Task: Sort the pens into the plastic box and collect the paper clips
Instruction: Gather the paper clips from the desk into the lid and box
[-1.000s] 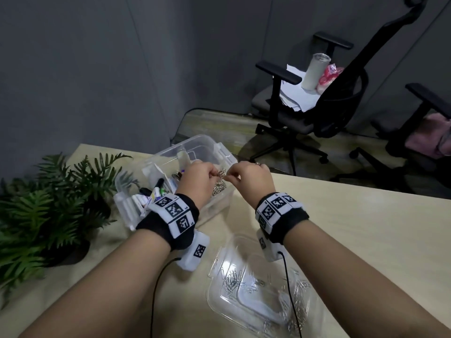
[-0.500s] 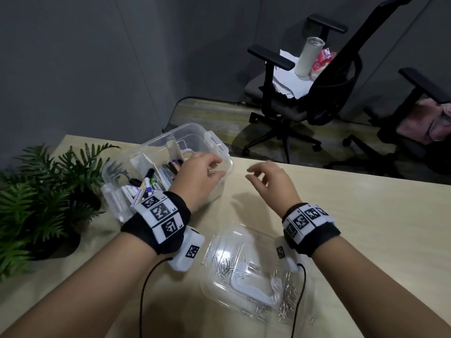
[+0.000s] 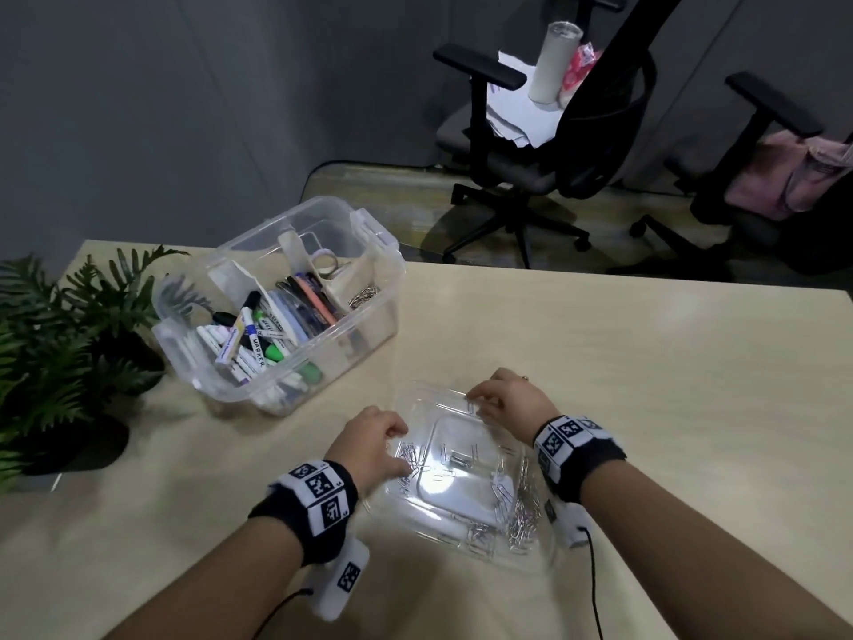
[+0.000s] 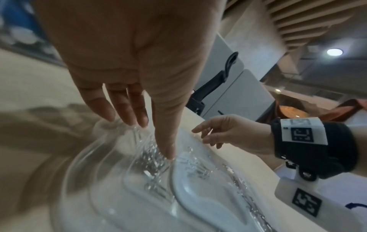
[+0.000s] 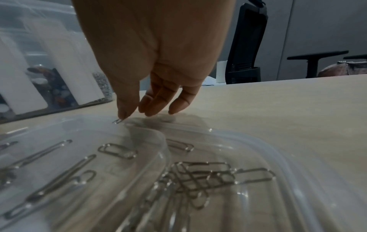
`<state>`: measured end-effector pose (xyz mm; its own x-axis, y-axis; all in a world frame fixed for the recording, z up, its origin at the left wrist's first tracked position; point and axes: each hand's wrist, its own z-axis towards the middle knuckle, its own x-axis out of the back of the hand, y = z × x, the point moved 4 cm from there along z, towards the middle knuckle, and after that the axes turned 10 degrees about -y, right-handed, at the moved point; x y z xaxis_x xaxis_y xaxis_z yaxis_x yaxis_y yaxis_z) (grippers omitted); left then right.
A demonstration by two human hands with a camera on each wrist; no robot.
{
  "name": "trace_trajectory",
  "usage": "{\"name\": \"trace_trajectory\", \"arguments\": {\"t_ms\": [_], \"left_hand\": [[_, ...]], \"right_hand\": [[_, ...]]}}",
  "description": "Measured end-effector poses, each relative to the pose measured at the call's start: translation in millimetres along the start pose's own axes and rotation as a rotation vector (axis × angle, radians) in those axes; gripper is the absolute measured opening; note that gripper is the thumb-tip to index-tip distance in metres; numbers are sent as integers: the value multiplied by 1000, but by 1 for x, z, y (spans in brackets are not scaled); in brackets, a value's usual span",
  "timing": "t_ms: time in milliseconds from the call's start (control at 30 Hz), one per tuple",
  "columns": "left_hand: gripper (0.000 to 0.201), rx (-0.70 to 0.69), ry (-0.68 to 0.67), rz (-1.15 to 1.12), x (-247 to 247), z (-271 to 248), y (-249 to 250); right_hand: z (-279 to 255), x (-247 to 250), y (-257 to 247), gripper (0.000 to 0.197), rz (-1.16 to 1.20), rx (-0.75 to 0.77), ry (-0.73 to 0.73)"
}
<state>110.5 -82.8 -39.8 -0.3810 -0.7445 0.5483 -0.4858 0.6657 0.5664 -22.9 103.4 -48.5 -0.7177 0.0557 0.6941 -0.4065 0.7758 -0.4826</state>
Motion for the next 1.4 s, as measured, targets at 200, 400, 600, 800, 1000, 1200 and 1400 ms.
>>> {"name": "trace_trajectory", "arguments": {"t_ms": [200, 400, 600, 800, 1000, 1200, 1400], "left_hand": [[52, -11, -9, 83, -16, 8, -15], [24, -39, 12, 112, -14, 19, -16], [12, -42, 46, 115, -18, 20, -16], [44, -103, 7, 157, -16, 17, -11], [56, -139, -36, 250, -17, 18, -5], [26, -170, -14, 289, -16, 22, 6], [21, -149, -36, 311, -14, 25, 9]], "right_hand": [[15, 0, 4, 20, -34, 10, -49], [26, 2, 2, 11, -54, 36, -26], [2, 2, 3, 12, 49, 39, 16], [-41, -24, 5, 20, 161, 0, -52], [-48, -39, 1, 20, 151, -46, 22], [-45, -47, -12, 20, 92, -10, 50], [-46, -56, -18, 23, -49, -38, 28]]}}
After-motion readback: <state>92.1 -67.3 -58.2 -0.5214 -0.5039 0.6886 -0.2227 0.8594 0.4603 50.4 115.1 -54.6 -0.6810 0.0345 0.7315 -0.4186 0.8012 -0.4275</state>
